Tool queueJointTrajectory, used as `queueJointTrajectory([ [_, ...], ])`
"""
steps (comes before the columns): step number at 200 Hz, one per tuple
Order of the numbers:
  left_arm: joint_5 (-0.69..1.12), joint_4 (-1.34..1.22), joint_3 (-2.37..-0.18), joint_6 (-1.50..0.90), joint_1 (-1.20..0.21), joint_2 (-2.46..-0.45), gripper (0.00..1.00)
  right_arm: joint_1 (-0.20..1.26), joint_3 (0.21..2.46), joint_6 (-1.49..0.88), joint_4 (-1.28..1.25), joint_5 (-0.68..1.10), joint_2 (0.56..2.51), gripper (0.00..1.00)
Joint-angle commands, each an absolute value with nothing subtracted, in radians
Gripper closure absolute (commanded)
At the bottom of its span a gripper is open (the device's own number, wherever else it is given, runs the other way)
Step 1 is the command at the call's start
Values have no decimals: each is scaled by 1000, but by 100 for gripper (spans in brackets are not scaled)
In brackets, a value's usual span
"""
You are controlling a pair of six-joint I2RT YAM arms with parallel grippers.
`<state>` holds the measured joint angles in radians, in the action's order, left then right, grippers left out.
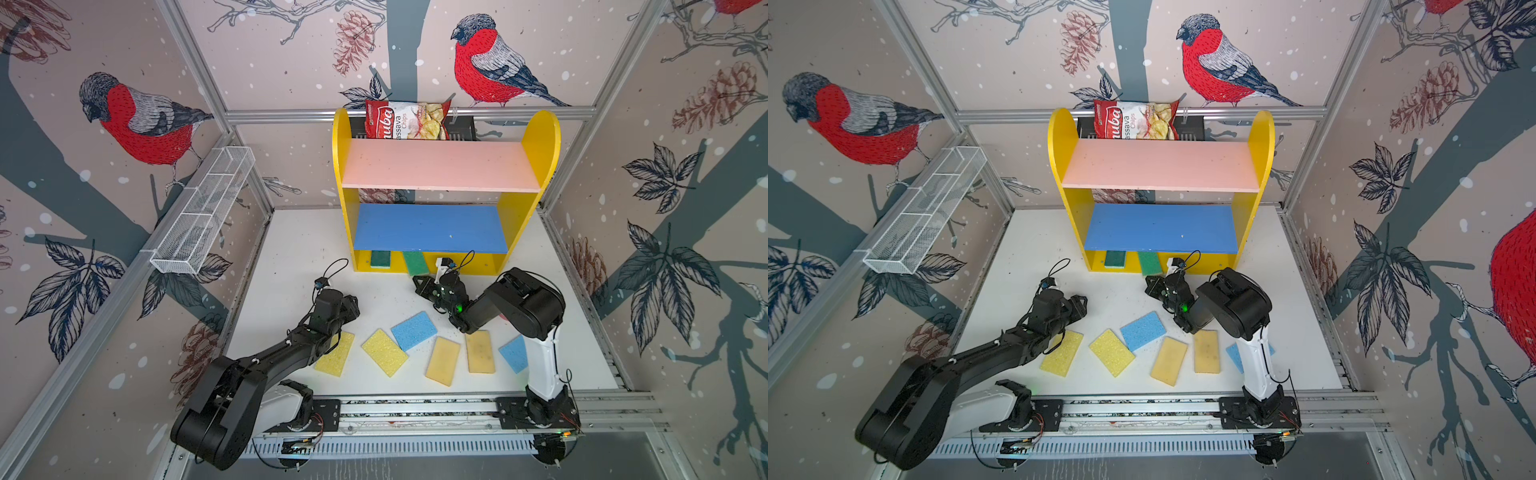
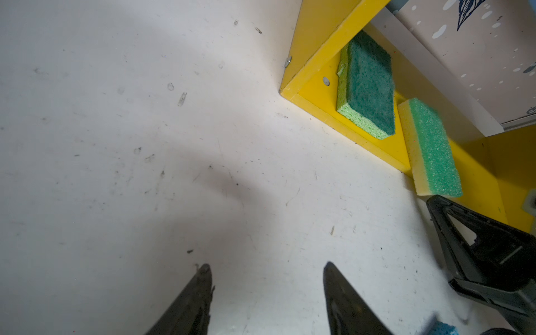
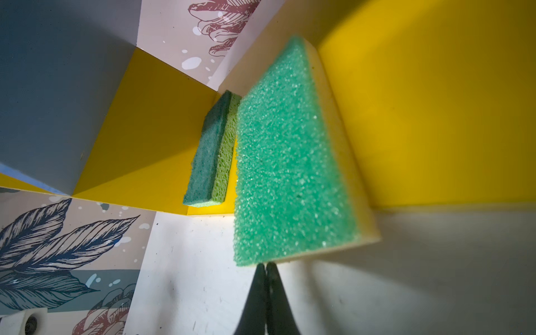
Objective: Arrange cleaning sponges on a shelf
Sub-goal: Move the cleaning sponge to the shelf.
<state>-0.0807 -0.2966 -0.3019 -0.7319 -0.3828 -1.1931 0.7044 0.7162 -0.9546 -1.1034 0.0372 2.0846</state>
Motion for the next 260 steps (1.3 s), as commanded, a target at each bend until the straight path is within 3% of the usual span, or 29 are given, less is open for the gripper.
queueJointTrajectory([
  [1, -89, -290, -310, -714, -381, -1195, 39, 704, 717, -977, -985, 46, 2113, 95],
  [260, -71, -297, -329, -704, -382, -1223, 39, 693, 801, -988, -955, 49, 2182, 94],
])
